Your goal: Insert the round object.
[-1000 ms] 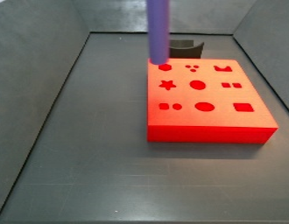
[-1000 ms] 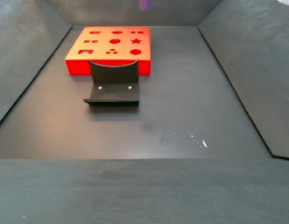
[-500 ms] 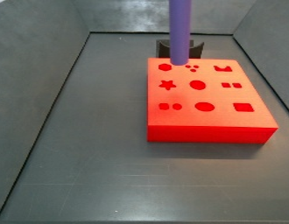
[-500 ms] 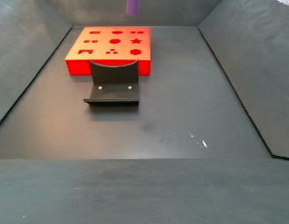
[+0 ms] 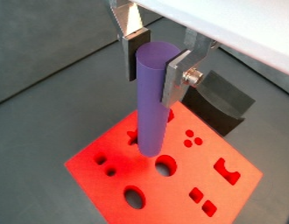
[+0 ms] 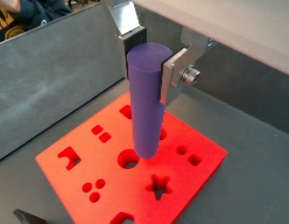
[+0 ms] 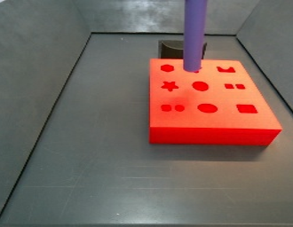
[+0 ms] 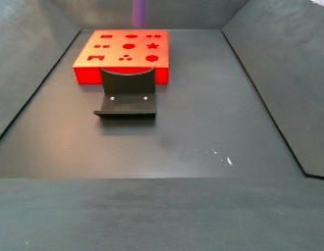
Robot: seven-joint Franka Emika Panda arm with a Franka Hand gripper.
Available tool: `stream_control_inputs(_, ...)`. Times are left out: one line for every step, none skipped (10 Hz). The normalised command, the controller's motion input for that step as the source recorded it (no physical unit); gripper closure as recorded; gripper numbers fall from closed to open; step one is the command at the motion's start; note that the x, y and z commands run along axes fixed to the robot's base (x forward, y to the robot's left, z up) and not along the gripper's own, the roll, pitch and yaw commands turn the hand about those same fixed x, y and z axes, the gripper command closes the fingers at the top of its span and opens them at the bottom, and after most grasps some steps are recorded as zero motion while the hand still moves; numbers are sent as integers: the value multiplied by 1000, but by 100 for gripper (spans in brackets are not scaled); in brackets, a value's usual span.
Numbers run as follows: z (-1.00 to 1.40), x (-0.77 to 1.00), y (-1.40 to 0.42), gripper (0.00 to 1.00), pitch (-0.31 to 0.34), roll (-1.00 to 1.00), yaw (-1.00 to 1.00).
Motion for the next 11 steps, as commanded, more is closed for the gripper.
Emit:
stream_control_inputs(-457,577,131,100,0,193,37)
stream_control_inputs(-440,460,86,100,0,174,31)
stream_control_inputs(-374,403,60,100,0,149,0)
stream_control_inputs(-191,223,0,100,0,33,0)
stream_control_inputs(-69,149,0,100,0,0,0)
stream_control_inputs(-97,100,0,100,0,0,0)
stream_control_inputs(-114,60,3,100,0,0,0)
stream_control_inputs(-80,0,0,100,0,0,0)
stream_control_inputs(-126,103,14,100,0,0,0)
stream_control_inputs(-163,314,17,100,0,0,0)
stream_control_inputs(-146,254,14,100,0,6,0)
